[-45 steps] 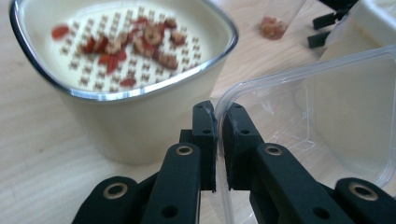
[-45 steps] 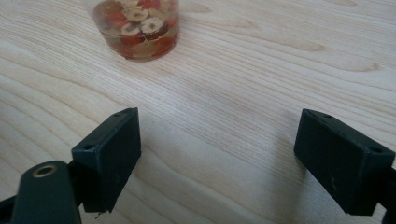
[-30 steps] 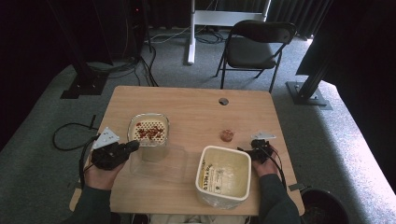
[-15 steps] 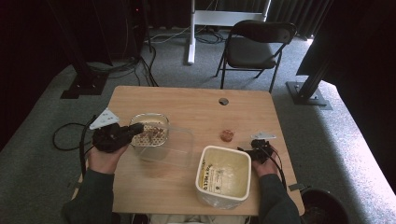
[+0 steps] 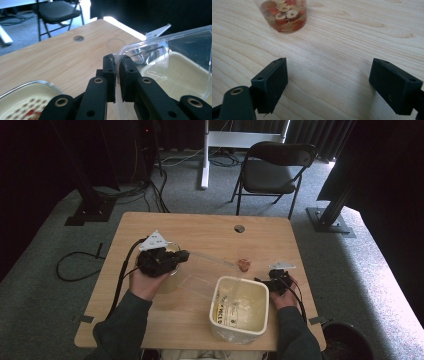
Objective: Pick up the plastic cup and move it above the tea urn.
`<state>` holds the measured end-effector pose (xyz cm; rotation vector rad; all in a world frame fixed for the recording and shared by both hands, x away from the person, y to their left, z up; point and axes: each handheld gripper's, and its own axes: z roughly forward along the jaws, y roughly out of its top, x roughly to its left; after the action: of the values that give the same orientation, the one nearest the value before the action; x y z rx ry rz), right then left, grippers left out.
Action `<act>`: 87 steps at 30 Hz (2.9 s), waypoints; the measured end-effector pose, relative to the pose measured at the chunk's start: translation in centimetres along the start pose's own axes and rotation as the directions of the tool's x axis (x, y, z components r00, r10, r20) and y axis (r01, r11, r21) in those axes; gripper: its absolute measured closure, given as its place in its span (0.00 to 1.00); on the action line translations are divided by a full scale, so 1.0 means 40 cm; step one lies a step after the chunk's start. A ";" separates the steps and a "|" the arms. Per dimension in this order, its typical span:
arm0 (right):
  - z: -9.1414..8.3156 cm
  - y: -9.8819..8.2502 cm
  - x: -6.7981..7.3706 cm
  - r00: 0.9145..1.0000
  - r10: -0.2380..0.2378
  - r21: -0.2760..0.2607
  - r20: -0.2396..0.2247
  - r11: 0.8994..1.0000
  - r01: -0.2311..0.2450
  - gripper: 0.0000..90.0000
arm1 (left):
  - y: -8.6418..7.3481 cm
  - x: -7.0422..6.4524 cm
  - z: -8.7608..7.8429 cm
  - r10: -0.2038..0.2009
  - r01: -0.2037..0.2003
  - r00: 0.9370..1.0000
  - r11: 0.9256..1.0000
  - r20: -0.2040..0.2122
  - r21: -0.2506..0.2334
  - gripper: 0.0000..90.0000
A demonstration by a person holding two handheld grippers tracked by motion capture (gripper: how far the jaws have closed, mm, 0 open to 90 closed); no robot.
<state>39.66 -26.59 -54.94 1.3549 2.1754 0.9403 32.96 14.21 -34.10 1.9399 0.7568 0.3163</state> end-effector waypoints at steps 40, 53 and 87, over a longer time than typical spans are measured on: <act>0.000 0.000 -0.001 1.000 0.007 -0.001 0.008 1.000 -0.007 0.16 | 0.029 -0.061 0.051 0.063 -0.049 0.984 0.995 0.164 -0.089 0.56; -0.049 0.009 -0.013 0.997 0.033 -0.084 0.066 0.996 -0.027 0.65 | -0.013 -0.054 0.046 0.084 -0.081 0.996 0.994 0.031 -0.079 0.53; 0.082 0.180 0.006 0.970 -0.012 -0.098 -0.244 0.995 -0.013 0.80 | -0.302 -0.048 0.210 0.109 -0.112 0.955 0.994 -0.276 0.004 0.49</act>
<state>46.13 -23.14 -51.97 1.2495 2.2695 1.2569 31.33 10.84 -48.46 1.9533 0.8237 0.6696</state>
